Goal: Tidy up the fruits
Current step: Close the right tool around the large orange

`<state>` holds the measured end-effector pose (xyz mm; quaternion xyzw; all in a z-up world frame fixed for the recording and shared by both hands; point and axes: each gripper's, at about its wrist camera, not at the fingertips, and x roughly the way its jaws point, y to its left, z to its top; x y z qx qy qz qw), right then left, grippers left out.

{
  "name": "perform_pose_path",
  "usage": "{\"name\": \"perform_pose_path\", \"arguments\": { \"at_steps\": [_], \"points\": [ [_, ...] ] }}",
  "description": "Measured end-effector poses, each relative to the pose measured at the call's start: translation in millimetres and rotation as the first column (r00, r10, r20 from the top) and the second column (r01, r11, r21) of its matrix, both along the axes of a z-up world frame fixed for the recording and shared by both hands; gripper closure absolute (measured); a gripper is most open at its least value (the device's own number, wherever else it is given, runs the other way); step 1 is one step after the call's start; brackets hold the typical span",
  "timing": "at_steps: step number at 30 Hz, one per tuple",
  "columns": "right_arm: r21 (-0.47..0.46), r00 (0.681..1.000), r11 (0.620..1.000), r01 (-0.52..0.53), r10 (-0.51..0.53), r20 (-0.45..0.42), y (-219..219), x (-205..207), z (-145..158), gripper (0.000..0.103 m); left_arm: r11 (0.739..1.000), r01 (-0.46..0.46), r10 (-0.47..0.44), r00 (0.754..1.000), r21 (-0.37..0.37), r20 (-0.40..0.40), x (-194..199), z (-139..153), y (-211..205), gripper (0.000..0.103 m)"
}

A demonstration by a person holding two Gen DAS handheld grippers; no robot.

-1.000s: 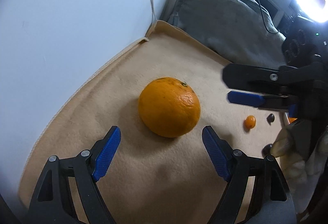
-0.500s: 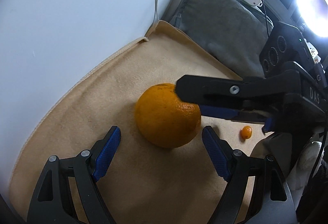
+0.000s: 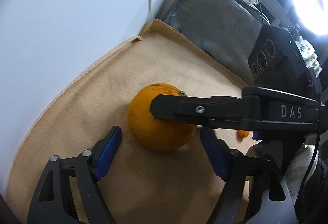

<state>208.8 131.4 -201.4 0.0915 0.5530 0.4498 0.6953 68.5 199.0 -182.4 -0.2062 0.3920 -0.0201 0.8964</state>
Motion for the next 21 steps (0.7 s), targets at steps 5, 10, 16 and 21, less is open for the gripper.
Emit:
{"name": "perform_pose_path", "arguments": {
  "at_steps": [5, 10, 16, 21],
  "points": [
    [0.012, 1.0, 1.0, 0.012, -0.012, -0.006, -3.7, 2.1, -1.8, 0.028, 0.999, 0.014, -0.014, 1.0, 0.035, 0.003, 2.4, 0.7, -6.2, 0.033],
    [0.027, 1.0, 0.999, 0.03, -0.03, -0.011, -15.8, 3.6, 2.6, 0.029, 0.999, 0.014, -0.014, 1.0, 0.043, 0.011, 2.7, 1.5, -6.4, 0.037],
    [0.049, 0.999, 0.998, 0.046, -0.046, 0.0, -28.7, -2.0, 8.8, 0.029, 0.997, 0.028, -0.03, 0.999, 0.065, 0.028, -0.1, 10.3, -15.2, 0.038],
    [0.07, 0.997, 0.995, 0.069, -0.071, 0.027, -47.7, -7.7, 20.5, 0.029, 0.995, 0.056, -0.061, 0.997, 0.086, 0.056, -3.1, 23.8, -28.6, 0.038]
  ]
}}
